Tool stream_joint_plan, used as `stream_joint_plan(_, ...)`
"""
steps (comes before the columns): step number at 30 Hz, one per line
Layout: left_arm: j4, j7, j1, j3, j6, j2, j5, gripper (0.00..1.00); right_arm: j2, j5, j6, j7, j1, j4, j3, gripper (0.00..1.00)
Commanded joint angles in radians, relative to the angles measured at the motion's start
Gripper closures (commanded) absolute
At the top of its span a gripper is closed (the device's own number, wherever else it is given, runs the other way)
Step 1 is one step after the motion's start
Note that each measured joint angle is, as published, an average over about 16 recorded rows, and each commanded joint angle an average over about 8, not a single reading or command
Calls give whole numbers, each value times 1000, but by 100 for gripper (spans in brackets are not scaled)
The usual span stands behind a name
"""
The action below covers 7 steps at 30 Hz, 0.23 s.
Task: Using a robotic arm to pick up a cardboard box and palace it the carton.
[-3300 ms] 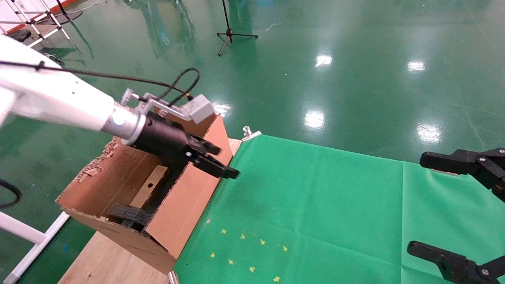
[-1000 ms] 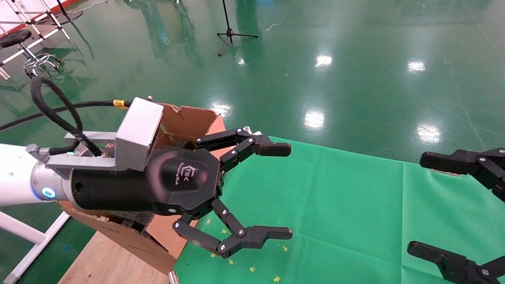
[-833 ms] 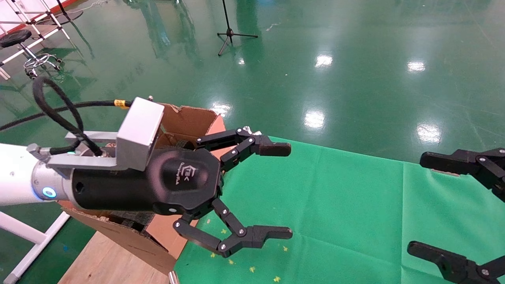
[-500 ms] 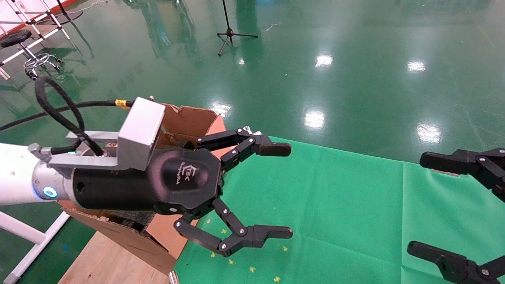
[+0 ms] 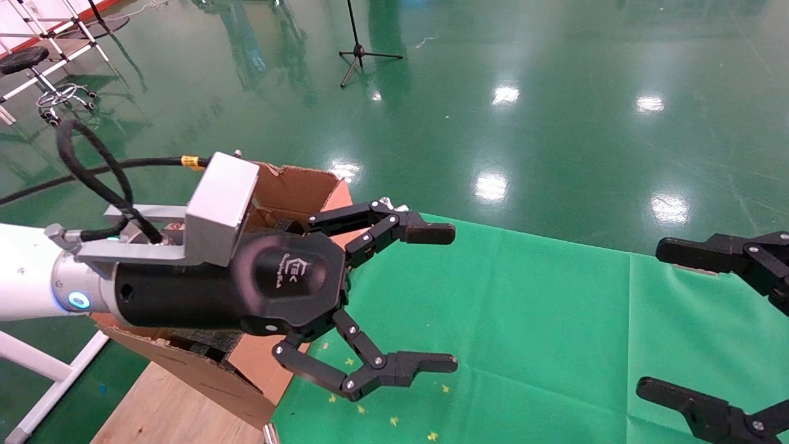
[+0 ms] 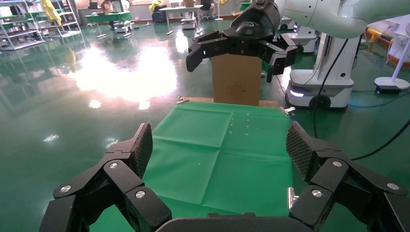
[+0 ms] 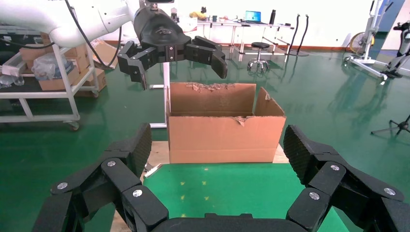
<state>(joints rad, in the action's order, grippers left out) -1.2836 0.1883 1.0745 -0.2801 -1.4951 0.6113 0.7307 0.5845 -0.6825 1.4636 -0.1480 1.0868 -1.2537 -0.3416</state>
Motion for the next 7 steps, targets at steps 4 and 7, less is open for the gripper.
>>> stream_joint_plan(4, 0, 0, 0, 0, 0, 0, 0, 0, 0, 0, 0, 0, 0, 0, 0, 0)
stream_joint_plan(7, 0, 0, 0, 0, 0, 0, 0, 0, 0, 0, 0, 0, 0, 0, 0, 0)
